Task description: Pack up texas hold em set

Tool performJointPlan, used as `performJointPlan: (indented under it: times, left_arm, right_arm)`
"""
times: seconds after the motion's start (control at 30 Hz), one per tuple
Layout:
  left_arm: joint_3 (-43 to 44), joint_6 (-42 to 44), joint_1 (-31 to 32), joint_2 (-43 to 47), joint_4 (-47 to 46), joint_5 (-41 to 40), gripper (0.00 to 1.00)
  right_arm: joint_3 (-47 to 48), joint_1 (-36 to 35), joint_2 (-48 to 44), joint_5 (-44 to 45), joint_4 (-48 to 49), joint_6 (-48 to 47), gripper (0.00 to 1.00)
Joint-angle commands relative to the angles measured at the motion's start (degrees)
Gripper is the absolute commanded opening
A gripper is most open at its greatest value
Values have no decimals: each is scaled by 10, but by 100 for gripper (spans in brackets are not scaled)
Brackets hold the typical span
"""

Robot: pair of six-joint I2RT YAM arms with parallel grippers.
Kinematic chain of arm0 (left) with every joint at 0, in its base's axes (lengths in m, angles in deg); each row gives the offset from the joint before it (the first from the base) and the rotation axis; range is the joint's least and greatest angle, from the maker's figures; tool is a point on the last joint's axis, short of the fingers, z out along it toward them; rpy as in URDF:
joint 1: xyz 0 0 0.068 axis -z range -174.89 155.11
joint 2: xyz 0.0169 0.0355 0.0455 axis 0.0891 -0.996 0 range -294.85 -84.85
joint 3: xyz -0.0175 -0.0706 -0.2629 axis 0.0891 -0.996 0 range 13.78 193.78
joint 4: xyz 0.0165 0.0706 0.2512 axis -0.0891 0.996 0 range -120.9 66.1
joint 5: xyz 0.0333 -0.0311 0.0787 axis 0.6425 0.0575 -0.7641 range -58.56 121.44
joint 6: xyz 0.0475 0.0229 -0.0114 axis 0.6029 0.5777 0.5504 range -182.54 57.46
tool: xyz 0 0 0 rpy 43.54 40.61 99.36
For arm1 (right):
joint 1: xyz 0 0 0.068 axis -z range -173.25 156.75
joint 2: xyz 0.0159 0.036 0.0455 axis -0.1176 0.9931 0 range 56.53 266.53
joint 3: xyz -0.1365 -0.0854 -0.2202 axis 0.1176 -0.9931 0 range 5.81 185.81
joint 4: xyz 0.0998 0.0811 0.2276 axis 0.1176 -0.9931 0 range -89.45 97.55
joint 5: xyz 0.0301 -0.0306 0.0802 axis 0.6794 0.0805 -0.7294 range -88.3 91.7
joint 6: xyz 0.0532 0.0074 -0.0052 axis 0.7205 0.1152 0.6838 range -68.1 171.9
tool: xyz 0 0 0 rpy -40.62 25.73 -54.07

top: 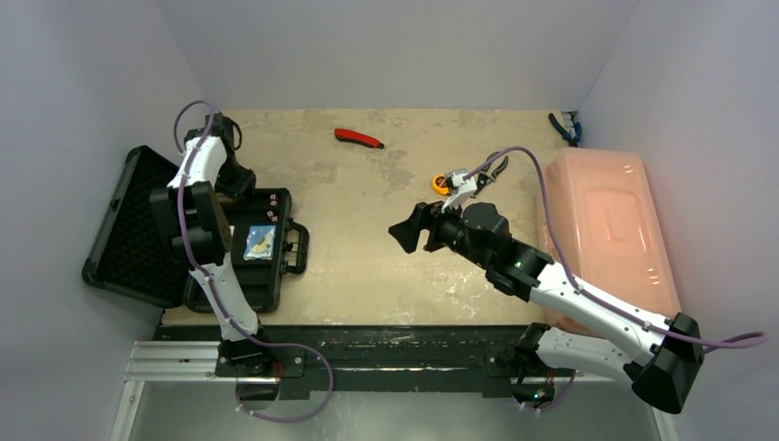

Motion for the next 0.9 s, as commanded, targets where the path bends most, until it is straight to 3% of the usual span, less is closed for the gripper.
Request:
performJointPlan:
  times: [0.0, 0.07, 0.13, 0.2, 0.47, 0.67, 0.87]
  left_arm:
    - [13, 44, -19, 33, -22, -38, 47]
    - [11, 56, -18, 47, -20, -27, 63]
    - [7, 73, -17, 64, -18, -11, 87]
    - [-4, 88, -16, 88, -19, 0, 95]
    - [-126, 158, -15, 243, -65, 77, 100]
    - [-234, 209, -14, 351, -67, 147, 100]
    - [-331, 275, -8, 472, -88, 178, 100]
  right_arm:
    - [4, 3, -12, 14, 14, -7, 87]
    - [8, 3, -11, 16, 1, -11, 87]
    - [14, 3, -9, 20, -5, -16, 87]
    - [21, 4, -7, 25, -12, -22, 87]
    - [54, 19, 29, 92, -92, -34, 87]
    - [77, 115, 96, 97, -178, -8, 86]
    - [85, 152, 140, 115, -205, -7, 85]
